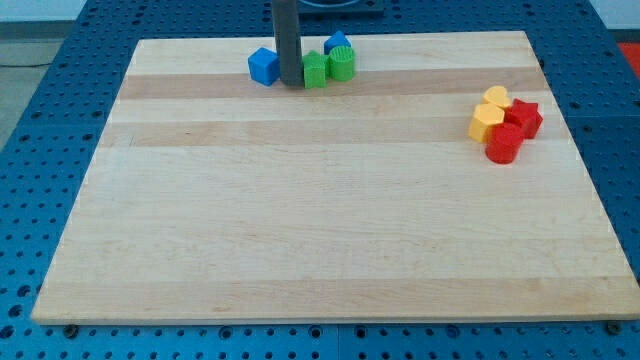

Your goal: Move the blue cube to the top left side of the green star

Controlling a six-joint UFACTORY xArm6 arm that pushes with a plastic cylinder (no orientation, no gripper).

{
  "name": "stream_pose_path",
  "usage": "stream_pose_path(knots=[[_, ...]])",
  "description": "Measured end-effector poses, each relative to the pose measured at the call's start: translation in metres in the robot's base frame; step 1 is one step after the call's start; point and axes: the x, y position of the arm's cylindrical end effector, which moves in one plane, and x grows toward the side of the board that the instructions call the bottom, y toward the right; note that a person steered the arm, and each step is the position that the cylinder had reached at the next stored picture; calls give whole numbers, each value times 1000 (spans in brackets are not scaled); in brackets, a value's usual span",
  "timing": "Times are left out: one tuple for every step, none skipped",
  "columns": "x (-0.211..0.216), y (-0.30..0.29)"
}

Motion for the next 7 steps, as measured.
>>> stream_pose_path(knots=[[2,-27],[8,-63],[11,-90],[7,-102],[-3,-83],[-16,-79],[-27,-74]])
